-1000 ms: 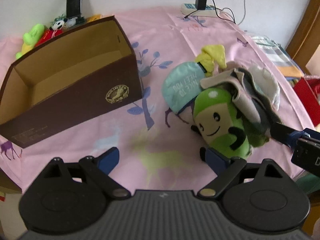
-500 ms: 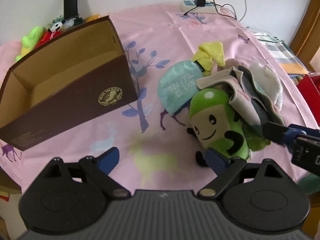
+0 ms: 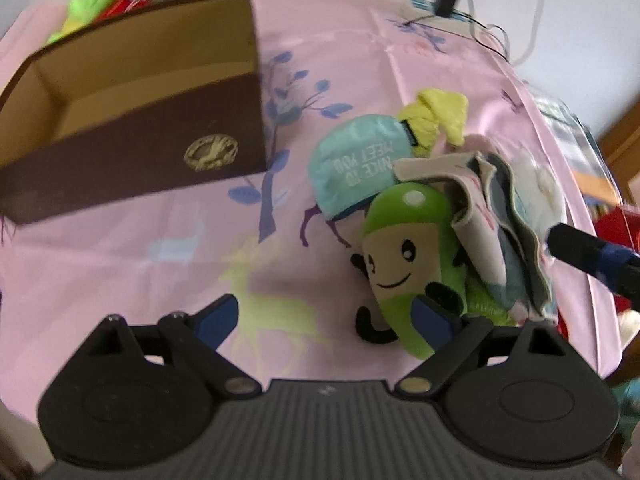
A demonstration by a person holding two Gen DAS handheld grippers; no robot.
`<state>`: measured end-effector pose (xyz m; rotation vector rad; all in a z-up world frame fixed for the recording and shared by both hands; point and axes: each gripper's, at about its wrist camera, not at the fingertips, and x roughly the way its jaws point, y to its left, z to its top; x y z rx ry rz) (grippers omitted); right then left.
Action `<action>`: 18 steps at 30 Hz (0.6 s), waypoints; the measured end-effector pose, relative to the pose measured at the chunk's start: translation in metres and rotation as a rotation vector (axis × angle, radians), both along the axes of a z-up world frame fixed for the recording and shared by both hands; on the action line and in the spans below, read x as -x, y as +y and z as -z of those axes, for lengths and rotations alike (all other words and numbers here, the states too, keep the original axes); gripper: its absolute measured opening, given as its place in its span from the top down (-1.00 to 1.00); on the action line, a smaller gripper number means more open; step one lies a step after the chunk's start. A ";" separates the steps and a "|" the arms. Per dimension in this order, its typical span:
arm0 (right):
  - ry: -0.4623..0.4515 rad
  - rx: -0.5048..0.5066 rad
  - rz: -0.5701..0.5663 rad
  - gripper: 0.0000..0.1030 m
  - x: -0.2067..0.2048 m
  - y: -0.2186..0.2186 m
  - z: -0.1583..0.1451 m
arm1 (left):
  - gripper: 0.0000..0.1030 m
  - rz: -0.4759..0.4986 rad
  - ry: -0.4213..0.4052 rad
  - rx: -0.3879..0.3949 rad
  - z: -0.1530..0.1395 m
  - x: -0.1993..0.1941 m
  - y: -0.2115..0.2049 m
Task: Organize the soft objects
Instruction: 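Close the right gripper on the floral cloth napkins in the pile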
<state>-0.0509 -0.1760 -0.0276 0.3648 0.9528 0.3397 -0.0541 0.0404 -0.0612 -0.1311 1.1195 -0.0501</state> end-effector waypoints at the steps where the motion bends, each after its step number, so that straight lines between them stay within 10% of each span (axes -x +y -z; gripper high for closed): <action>1: -0.005 -0.004 -0.005 0.48 -0.002 -0.003 0.000 | -0.79 -0.020 0.004 0.006 0.000 0.000 0.000; 18: 0.022 -0.103 -0.116 0.56 -0.014 -0.032 0.018 | -0.79 -0.075 0.018 -0.036 0.001 0.013 -0.029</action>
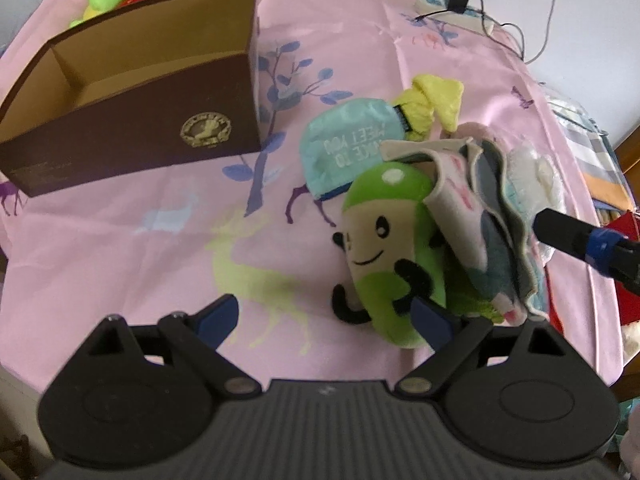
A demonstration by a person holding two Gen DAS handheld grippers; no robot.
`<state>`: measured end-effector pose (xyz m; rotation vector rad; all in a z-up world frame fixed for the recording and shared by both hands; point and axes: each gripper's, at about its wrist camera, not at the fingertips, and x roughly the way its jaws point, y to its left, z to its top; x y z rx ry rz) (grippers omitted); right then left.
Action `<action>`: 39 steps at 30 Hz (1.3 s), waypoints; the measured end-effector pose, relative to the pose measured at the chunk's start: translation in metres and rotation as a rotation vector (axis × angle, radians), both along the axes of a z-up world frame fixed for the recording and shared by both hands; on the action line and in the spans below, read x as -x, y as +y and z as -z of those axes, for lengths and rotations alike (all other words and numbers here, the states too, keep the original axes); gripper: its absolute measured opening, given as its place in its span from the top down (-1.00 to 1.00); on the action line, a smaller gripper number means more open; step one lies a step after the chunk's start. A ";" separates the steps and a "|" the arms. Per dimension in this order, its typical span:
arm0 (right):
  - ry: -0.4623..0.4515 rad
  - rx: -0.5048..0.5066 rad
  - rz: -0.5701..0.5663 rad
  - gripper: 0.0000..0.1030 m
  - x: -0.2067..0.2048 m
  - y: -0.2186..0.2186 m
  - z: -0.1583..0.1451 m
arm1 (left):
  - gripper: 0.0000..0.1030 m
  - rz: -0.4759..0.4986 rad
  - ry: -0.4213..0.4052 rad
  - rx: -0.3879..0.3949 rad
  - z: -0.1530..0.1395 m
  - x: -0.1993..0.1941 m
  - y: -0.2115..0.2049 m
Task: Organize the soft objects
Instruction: 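Close the right gripper on the floral cloth napkins in the pile, then lift the floral napkins with the right gripper and carry them over the box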
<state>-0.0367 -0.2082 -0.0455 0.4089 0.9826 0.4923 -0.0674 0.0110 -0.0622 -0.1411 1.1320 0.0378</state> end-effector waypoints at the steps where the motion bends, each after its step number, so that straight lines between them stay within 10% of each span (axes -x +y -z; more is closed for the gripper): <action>1: 0.002 0.003 0.006 0.56 0.000 -0.001 0.001 | -0.79 0.006 -0.008 0.008 -0.001 0.000 -0.001; 24: -0.056 0.165 -0.057 0.58 0.007 0.000 0.015 | -0.71 0.177 -0.176 0.075 -0.017 -0.030 -0.025; 26: -0.055 0.179 -0.082 0.58 0.007 0.005 0.018 | -0.12 0.186 -0.166 0.084 -0.013 -0.035 -0.027; 33: -0.059 0.238 -0.108 0.59 0.007 0.017 0.031 | 0.19 0.214 -0.116 0.123 0.000 -0.045 -0.031; 39: -0.041 0.237 -0.023 0.86 0.000 0.003 0.039 | 0.90 0.250 -0.146 0.155 -0.008 -0.046 -0.033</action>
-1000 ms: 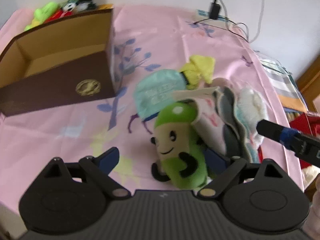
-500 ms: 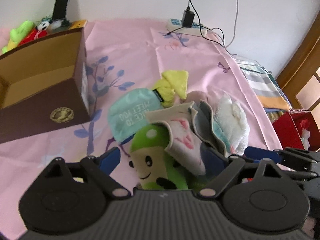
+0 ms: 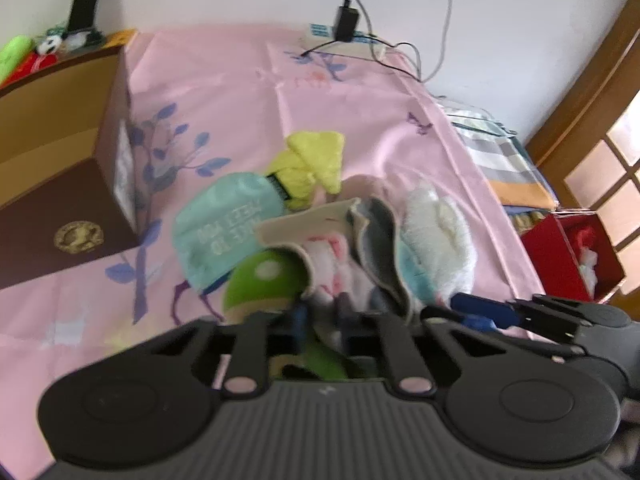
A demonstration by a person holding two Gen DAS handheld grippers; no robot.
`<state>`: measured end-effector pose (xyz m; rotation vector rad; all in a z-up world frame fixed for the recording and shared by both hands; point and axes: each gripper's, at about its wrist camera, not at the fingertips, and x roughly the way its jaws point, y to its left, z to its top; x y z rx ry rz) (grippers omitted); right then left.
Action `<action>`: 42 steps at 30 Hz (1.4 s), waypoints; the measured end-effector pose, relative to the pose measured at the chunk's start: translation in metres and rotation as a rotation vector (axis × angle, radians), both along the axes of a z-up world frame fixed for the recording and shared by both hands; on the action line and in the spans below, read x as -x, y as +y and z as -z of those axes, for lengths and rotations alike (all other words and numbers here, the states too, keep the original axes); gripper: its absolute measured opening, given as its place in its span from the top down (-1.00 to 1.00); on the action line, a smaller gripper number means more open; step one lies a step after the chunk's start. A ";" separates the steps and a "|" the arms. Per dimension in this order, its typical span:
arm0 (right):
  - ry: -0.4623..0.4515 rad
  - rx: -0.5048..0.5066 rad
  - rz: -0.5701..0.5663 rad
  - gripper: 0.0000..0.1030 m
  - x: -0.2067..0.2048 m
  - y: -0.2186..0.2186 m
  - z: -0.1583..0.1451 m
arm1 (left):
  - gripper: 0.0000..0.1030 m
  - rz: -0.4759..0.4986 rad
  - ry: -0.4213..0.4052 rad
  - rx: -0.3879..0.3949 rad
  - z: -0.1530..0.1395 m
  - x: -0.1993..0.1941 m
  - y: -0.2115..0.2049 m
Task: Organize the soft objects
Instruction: 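Lift the floral napkins with the right gripper and carry them over the box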
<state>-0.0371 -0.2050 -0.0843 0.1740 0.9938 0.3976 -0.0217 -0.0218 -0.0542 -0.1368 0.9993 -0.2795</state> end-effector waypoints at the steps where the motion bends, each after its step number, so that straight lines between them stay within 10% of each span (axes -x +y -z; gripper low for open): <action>1: 0.004 -0.007 0.018 0.93 -0.001 -0.004 0.001 | 0.95 0.008 0.003 0.011 -0.001 -0.001 -0.001; 12: 0.038 -0.316 -0.024 0.78 0.000 -0.020 -0.018 | 0.97 0.035 -0.109 0.064 -0.040 0.001 -0.009; 21: 0.013 -0.081 0.042 0.86 0.000 -0.013 0.003 | 0.98 0.028 -0.159 0.074 -0.059 0.007 0.001; 30: 0.080 -0.236 0.063 1.00 -0.003 -0.028 0.009 | 0.98 -0.035 -0.097 0.084 -0.043 0.003 0.019; 42: 0.044 -0.540 0.053 1.00 -0.040 -0.033 -0.044 | 0.98 -0.048 -0.283 0.060 -0.117 -0.004 0.039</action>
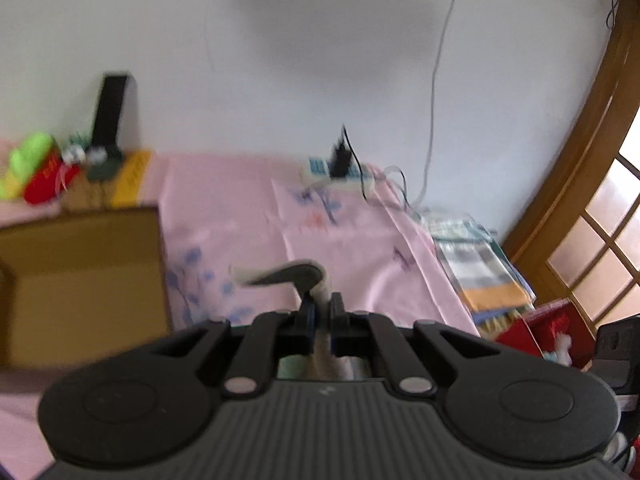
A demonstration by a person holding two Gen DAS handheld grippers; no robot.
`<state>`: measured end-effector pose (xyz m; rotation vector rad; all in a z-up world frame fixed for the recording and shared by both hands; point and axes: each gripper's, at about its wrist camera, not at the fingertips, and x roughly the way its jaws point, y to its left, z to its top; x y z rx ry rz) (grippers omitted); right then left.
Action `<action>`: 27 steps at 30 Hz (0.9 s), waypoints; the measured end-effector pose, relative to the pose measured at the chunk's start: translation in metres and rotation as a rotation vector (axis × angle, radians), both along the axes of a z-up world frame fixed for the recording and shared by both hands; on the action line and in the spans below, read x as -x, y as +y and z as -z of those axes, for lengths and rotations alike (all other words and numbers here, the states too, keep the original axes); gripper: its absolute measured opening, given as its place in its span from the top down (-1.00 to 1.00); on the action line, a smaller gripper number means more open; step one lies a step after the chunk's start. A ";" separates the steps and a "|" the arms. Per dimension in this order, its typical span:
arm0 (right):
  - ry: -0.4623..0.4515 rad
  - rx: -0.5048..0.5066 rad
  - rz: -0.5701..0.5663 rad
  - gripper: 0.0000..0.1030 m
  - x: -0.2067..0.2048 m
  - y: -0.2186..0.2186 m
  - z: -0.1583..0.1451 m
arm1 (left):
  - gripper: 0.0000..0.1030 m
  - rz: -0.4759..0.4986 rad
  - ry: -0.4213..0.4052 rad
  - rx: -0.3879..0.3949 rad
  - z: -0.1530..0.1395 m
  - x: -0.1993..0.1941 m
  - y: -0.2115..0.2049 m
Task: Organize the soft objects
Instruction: 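Lift the floral napkins with the right gripper and carry them over the box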
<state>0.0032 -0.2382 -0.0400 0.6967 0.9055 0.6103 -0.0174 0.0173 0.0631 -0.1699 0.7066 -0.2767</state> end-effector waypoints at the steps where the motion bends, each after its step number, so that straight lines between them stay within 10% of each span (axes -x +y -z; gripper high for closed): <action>1: -0.015 -0.014 -0.009 1.00 -0.005 0.004 -0.005 | 0.98 -0.011 -0.017 -0.008 -0.007 -0.001 0.005; 11: -0.185 -0.086 -0.190 1.00 -0.039 0.090 -0.045 | 0.98 -0.119 -0.142 -0.090 -0.059 -0.010 0.078; 16: -0.343 0.041 -0.333 0.98 -0.019 0.181 -0.064 | 0.98 -0.109 -0.147 -0.082 -0.073 -0.023 0.116; 21: -0.434 0.244 -0.193 0.96 -0.019 0.262 -0.058 | 0.98 -0.085 -0.149 -0.065 -0.080 -0.032 0.149; 27: -0.426 0.257 -0.096 1.00 -0.043 0.301 -0.049 | 0.98 -0.078 -0.168 -0.080 -0.083 -0.043 0.195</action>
